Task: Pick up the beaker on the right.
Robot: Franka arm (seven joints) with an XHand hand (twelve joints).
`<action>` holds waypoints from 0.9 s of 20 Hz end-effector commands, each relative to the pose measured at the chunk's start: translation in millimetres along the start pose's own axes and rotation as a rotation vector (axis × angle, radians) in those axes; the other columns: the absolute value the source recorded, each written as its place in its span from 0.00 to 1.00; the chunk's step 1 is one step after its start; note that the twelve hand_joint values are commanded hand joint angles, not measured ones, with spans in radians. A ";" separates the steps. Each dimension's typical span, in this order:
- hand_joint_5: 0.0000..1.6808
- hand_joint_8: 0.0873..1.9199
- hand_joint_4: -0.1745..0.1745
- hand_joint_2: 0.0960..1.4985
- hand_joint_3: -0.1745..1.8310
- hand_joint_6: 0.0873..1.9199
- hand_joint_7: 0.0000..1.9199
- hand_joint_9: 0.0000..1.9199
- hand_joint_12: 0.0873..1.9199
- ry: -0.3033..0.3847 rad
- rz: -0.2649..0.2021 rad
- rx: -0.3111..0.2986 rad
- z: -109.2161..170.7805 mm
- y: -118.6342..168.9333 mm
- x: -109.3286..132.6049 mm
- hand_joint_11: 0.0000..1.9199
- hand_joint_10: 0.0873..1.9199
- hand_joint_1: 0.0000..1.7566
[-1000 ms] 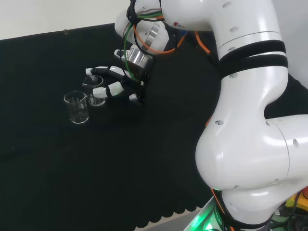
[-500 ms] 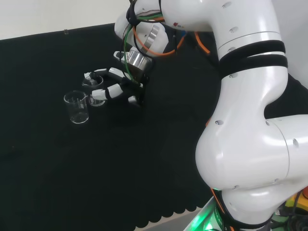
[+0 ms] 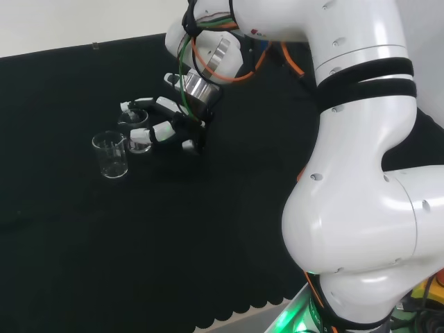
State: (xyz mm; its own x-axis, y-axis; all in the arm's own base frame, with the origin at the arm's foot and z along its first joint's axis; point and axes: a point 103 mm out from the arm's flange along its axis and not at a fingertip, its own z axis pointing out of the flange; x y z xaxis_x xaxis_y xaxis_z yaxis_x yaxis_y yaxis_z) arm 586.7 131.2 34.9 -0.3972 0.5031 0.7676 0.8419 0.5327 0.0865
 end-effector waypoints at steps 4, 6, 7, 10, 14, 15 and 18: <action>0.30 0.31 0.28 0.29 0.42 0.00 0.20 0.24 0.67 -0.007 -0.003 0.001 0.1 4.0 -0.9 0.00 0.31 0.50; 0.30 0.31 0.28 0.29 0.42 0.00 0.20 0.24 0.67 -0.006 -0.006 0.000 -0.1 4.7 -0.9 0.00 0.31 0.51; 0.30 0.31 0.28 0.29 0.42 0.00 0.20 0.24 0.67 -0.006 -0.006 0.002 -0.1 5.0 -1.1 0.00 0.31 0.51; 0.32 0.31 0.29 0.29 0.42 0.00 0.21 0.24 0.67 -0.006 -0.001 0.019 1.1 8.0 -2.7 0.00 0.31 0.51; 0.34 0.32 0.30 0.29 0.42 0.02 0.21 0.24 0.67 0.003 -0.003 0.028 4.4 10.1 -4.3 0.00 0.31 0.51; 0.35 0.32 0.31 0.29 0.42 0.02 0.22 0.24 0.67 0.006 -0.005 0.027 5.2 11.0 -4.0 0.00 0.31 0.51; 0.35 0.31 0.32 0.28 0.42 0.04 0.23 0.25 0.67 0.015 -0.008 0.022 7.0 12.9 -3.5 0.00 0.30 0.52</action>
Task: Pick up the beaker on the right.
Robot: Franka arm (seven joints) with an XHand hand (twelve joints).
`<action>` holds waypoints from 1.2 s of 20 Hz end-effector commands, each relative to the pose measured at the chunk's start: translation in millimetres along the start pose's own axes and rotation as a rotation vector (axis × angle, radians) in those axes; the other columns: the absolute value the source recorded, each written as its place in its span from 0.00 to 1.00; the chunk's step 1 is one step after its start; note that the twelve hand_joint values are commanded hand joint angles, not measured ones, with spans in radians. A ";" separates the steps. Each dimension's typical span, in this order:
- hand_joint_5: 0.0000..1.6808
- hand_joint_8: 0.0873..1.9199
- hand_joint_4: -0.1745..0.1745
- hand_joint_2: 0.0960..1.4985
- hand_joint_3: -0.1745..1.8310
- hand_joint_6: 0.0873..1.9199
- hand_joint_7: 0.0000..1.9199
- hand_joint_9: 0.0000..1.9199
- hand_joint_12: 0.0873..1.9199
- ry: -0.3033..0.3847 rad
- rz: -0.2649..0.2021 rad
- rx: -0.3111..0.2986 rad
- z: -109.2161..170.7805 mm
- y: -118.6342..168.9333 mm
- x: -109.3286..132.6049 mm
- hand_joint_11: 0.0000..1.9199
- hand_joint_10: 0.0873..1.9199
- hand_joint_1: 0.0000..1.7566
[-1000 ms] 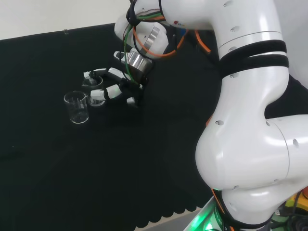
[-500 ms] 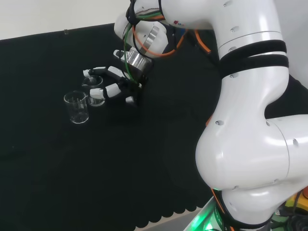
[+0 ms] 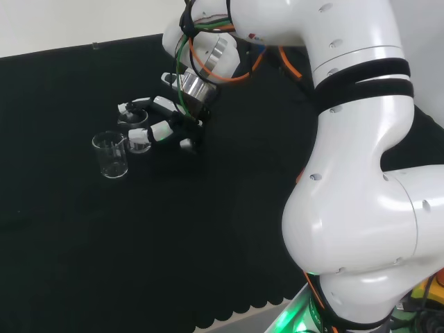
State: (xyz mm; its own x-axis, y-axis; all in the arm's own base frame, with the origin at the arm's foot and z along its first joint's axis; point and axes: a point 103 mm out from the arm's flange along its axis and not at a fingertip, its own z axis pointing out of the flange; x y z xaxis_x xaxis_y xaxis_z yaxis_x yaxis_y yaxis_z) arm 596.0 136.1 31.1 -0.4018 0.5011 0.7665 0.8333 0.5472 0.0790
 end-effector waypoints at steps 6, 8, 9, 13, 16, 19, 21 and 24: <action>0.43 0.28 0.41 0.32 0.43 0.34 0.32 0.32 0.68 0.007 0.002 -0.048 5.6 2.8 1.8 0.03 0.28 0.54; 0.63 0.28 0.80 0.41 0.38 0.34 0.48 0.44 0.65 -0.007 0.013 -0.114 3.9 1.8 6.0 0.16 0.27 0.60; 0.70 0.25 0.90 0.41 0.38 0.31 0.57 0.52 0.62 -0.004 0.018 -0.137 2.5 1.5 7.9 0.25 0.25 0.62; 0.83 0.09 0.87 0.39 0.39 0.18 0.85 0.77 0.49 -0.038 0.015 -0.236 -9.6 1.2 19.0 0.50 0.11 0.66; 0.88 0.03 0.82 0.37 0.40 0.09 0.95 0.87 0.41 -0.091 -0.008 -0.262 -23.2 0.9 28.7 0.63 0.05 0.67; 0.91 0.00 0.80 0.36 0.40 0.04 0.98 0.91 0.38 -0.158 -0.027 -0.255 -35.0 -2.7 33.8 0.68 0.01 0.67; 0.92 0.00 0.81 0.35 0.41 0.02 0.99 0.92 0.37 -0.185 -0.032 -0.244 -39.9 -4.7 35.2 0.69 0.00 0.68; 0.93 0.00 0.82 0.35 0.41 0.02 0.99 0.93 0.37 -0.222 -0.033 -0.219 -51.4 -12.5 37.0 0.70 0.00 0.68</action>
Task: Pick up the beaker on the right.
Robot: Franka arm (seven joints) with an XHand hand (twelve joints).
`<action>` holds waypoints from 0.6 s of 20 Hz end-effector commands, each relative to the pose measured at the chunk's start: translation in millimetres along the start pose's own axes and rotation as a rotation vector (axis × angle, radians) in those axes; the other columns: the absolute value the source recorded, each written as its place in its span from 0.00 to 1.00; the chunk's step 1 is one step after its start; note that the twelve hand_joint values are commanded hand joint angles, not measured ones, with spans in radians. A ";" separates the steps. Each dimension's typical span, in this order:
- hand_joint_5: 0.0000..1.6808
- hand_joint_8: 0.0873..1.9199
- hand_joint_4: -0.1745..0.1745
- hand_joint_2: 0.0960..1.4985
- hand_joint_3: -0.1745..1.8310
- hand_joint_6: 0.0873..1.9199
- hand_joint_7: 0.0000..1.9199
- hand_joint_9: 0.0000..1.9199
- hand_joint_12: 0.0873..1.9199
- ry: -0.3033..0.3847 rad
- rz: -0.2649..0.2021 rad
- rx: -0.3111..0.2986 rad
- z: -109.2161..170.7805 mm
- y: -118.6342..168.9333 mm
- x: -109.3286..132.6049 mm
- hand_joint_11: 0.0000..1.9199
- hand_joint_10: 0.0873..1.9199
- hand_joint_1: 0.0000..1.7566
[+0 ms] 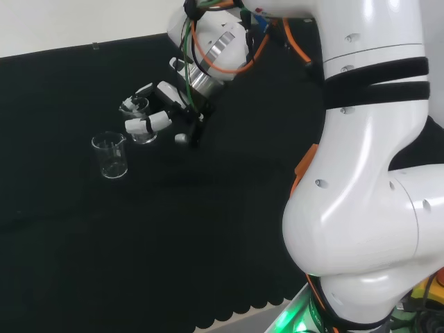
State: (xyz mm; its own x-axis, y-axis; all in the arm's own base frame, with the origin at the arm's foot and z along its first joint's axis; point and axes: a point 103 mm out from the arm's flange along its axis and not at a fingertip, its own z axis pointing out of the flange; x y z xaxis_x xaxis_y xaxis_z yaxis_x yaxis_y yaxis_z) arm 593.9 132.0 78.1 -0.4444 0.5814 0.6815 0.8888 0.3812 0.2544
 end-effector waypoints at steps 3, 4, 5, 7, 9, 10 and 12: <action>0.93 0.00 0.85 0.34 0.42 0.01 1.00 0.93 0.37 -0.127 -0.039 0.050 -34.5 -14.0 7.0 0.70 0.00 0.68; 0.93 0.00 0.86 0.34 0.42 0.01 1.00 0.93 0.37 -0.134 -0.040 0.056 -37.8 -16.2 9.0 0.70 0.00 0.68; 0.93 0.00 0.87 0.34 0.42 0.01 1.00 0.93 0.37 -0.139 -0.041 0.063 -40.4 -17.9 10.9 0.70 0.00 0.68; 0.93 0.00 0.87 0.34 0.42 0.00 1.00 0.93 0.37 -0.149 -0.044 0.068 -46.0 -22.7 14.2 0.70 0.00 0.68; 0.93 0.00 0.88 0.34 0.42 0.00 1.00 0.93 0.37 -0.158 -0.046 0.070 -51.5 -26.1 18.5 0.71 0.00 0.68; 0.93 0.00 0.88 0.34 0.42 0.00 1.00 0.93 0.37 -0.165 -0.049 0.070 -54.3 -27.3 21.7 0.71 0.00 0.68; 0.94 0.00 0.88 0.34 0.42 0.00 1.00 0.93 0.37 -0.179 -0.054 0.075 -59.3 -29.4 27.5 0.71 0.00 0.68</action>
